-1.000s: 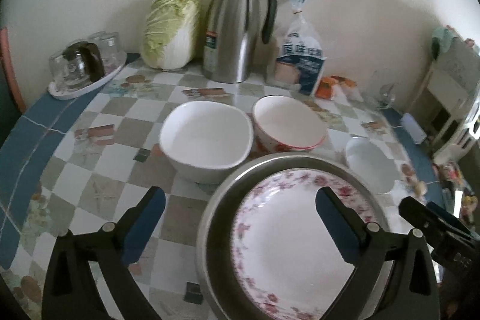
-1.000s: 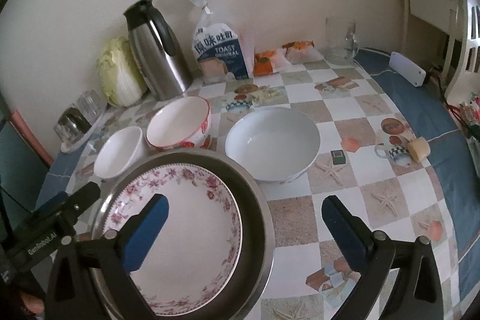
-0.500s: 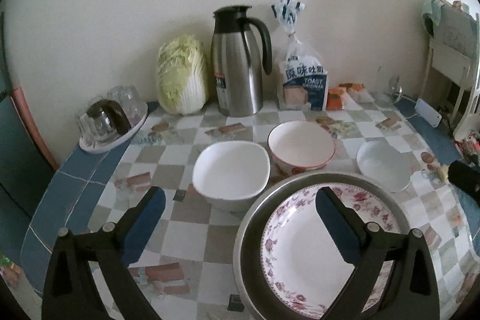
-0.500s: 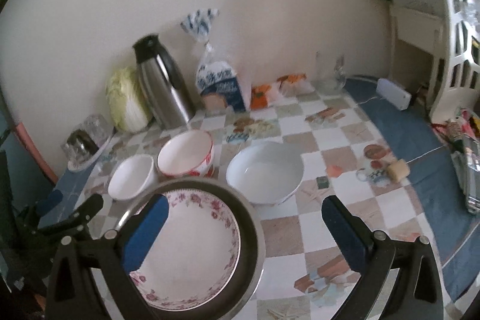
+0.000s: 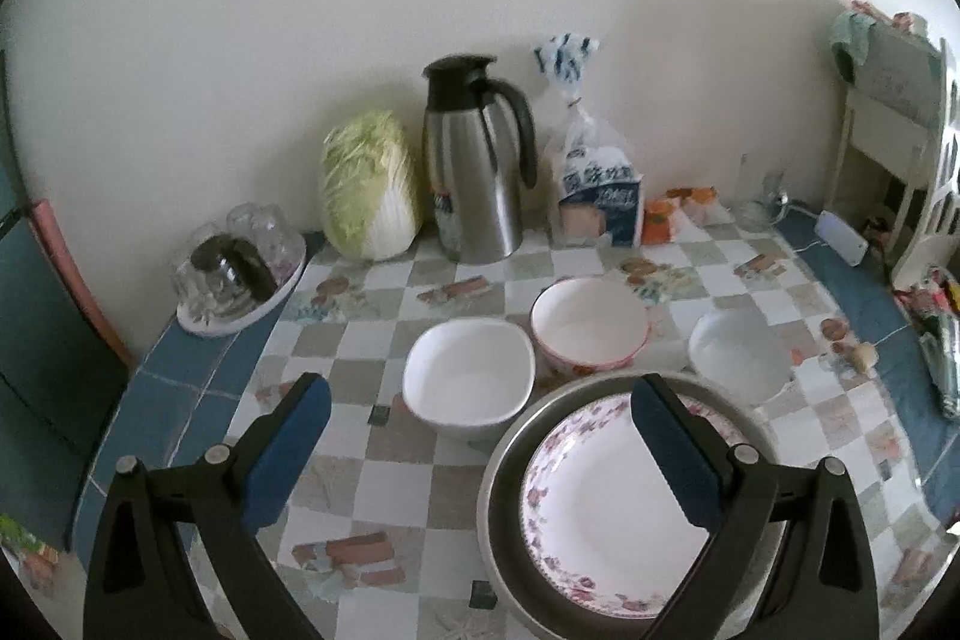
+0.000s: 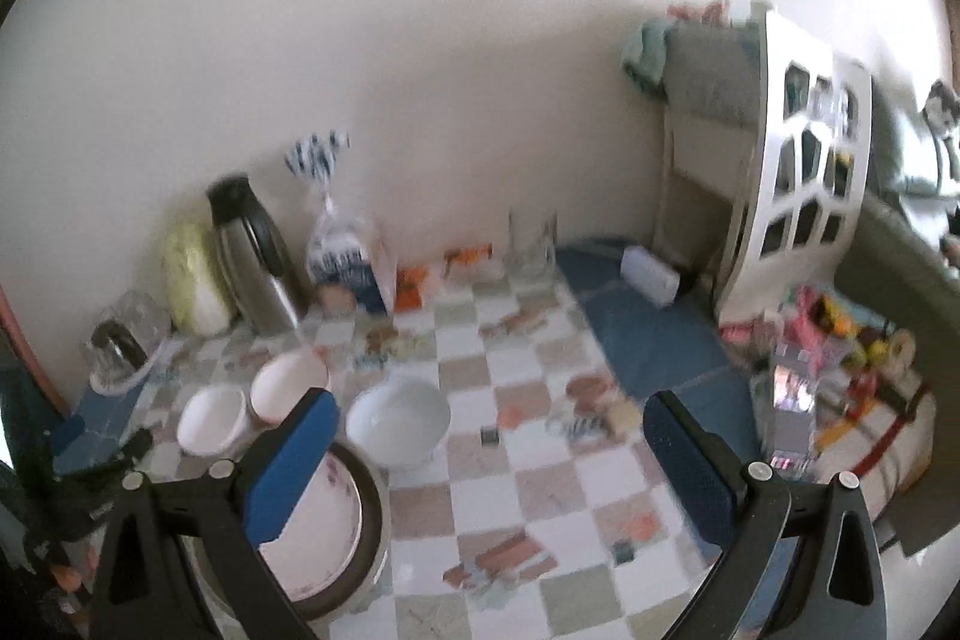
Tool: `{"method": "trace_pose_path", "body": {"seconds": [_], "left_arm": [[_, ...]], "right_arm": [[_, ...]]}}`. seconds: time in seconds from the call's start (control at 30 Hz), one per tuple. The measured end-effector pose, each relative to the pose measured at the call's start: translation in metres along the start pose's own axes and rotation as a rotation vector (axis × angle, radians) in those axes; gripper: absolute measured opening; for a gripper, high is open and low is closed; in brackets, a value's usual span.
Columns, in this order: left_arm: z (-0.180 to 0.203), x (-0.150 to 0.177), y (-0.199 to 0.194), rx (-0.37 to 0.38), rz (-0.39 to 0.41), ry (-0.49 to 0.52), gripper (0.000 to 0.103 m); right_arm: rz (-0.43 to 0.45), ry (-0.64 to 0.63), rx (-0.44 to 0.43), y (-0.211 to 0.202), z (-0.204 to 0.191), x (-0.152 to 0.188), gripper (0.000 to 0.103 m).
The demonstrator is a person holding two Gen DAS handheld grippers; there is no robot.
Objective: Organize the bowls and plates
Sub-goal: 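Raise both grippers away from the basin toward the red-rimmed bowl, then close both grippers on the rim of the red-rimmed white bowl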
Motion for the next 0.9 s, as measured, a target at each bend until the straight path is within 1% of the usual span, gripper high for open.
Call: {"method": "trace_pose_path", "body": {"seconds": [0.07, 0.1, 0.2, 0.27, 0.37, 0.43, 0.53, 0.6, 0.67, 0.73, 0.8, 0.87, 0.9], "left_arm": [[0.003, -0.013, -0.005, 0.037, -0.022, 0.01, 0.1], [0.004, -0.022, -0.006, 0.072, -0.037, 0.005, 0.1], [0.001, -0.039, -0.005, 0.113, -0.064, -0.012, 0.1], [-0.001, -0.05, 0.004, 0.159, -0.106, -0.023, 0.1], [-0.009, -0.061, 0.021, 0.191, -0.151, -0.057, 0.1], [-0.016, -0.067, 0.038, 0.202, -0.191, -0.068, 0.1], [-0.024, -0.073, 0.066, 0.186, -0.236, -0.078, 0.1], [-0.025, -0.076, 0.085, 0.184, -0.271, -0.079, 0.1], [-0.028, -0.078, 0.109, 0.186, -0.327, -0.106, 0.1], [-0.027, -0.079, 0.133, 0.211, -0.372, -0.131, 0.099], [-0.026, -0.079, 0.152, 0.206, -0.403, -0.137, 0.094], [-0.021, -0.076, 0.174, 0.203, -0.444, -0.123, 0.079], [-0.018, -0.074, 0.182, 0.202, -0.461, -0.119, 0.078]], "right_arm": [[0.032, 0.003, -0.02, -0.01, -0.002, -0.023, 0.103], [0.037, 0.006, -0.035, -0.012, -0.005, -0.032, 0.103], [0.029, 0.017, -0.115, -0.005, -0.023, -0.056, 0.103], [0.003, 0.024, -0.177, 0.01, -0.039, -0.065, 0.103], [-0.071, 0.004, -0.22, 0.046, -0.065, -0.069, 0.103], [-0.133, -0.022, -0.243, 0.076, -0.084, -0.066, 0.103], [-0.217, -0.029, -0.262, 0.117, -0.102, -0.057, 0.103], [-0.293, -0.026, -0.283, 0.152, -0.116, -0.045, 0.1], [-0.35, -0.043, -0.275, 0.182, -0.126, -0.034, 0.095], [-0.409, -0.056, -0.258, 0.212, -0.134, -0.02, 0.091], [-0.464, -0.048, -0.255, 0.238, -0.14, -0.006, 0.087], [-0.522, -0.035, -0.264, 0.265, -0.146, 0.007, 0.082], [-0.544, -0.033, -0.268, 0.276, -0.15, 0.013, 0.081]]}}
Point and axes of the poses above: each gripper's, at about its wrist camera, not at the fingertips, and y roughly the way its jaws point, z to its right, x to its underside, the point moved 8 cm from there along y, roughly the way its jaws point, and after that the axes turned 6 degrees about -z, right-handed, at the moved point
